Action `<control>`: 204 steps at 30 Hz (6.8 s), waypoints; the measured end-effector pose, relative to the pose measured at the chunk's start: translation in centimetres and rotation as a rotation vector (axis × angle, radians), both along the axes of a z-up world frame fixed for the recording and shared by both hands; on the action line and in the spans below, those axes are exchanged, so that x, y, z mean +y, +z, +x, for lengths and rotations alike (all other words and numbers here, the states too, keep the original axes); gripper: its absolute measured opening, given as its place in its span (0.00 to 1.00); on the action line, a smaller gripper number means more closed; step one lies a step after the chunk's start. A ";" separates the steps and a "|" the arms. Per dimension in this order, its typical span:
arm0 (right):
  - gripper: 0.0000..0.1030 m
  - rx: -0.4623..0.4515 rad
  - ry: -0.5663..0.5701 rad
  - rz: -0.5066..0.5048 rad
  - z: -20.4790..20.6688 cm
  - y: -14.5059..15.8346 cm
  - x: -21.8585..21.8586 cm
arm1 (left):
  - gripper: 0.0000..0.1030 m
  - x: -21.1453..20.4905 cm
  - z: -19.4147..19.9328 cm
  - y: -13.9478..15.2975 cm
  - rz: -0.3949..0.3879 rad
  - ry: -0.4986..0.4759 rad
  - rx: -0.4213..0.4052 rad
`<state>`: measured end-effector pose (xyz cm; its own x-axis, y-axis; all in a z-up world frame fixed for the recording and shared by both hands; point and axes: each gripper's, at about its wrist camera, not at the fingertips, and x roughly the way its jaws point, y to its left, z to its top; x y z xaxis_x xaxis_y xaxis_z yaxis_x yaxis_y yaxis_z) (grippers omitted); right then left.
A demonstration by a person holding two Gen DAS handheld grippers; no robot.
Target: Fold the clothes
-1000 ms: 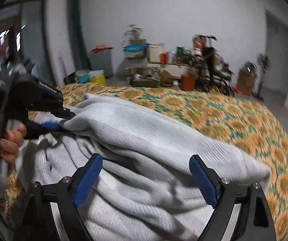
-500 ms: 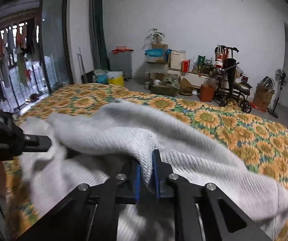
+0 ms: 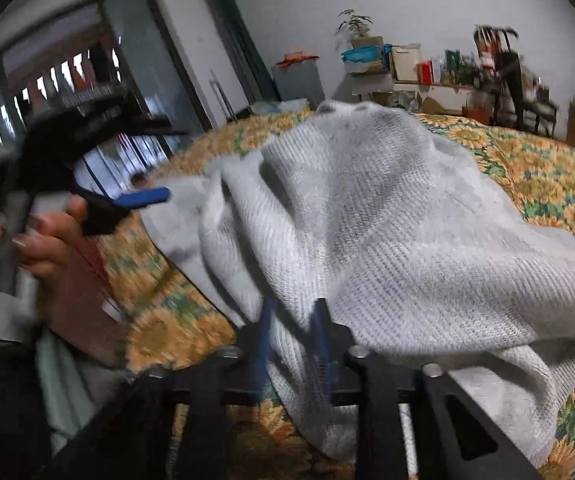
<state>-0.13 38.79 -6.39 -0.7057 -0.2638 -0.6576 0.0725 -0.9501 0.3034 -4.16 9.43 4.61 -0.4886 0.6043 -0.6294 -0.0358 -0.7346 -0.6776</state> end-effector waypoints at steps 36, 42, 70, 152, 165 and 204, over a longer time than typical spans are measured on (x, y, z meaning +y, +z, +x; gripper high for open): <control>0.05 0.172 -0.626 0.066 -7.9 6.5 20.5 | 0.14 21.8 -14.3 7.3 -0.154 -0.226 0.109; 0.06 0.265 -0.721 0.170 -9.6 10.1 22.9 | 0.14 23.7 -16.9 11.0 -0.013 -0.216 0.130; 0.68 -0.018 -0.432 -0.080 -11.0 1.7 15.8 | 0.69 3.4 -8.4 -1.3 -0.216 0.123 -0.178; 0.06 -0.028 0.440 0.745 -13.3 -1.5 -25.5 | 0.70 -23.0 2.7 -6.3 0.069 0.478 -0.414; 0.06 0.116 -0.543 0.711 -6.2 15.2 3.7 | 0.70 -12.5 0.2 -6.5 0.163 0.191 -0.415; 0.08 0.306 -0.345 0.572 -4.6 11.3 0.5 | 0.70 12.2 -1.5 -9.4 0.112 -0.086 -0.456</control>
<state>-4.69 39.29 4.90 -0.8605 0.3321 -0.3864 -0.2574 -0.9378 -0.2329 -5.67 21.66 -4.83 -0.1229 0.7068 -0.6967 0.2260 -0.6636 -0.7131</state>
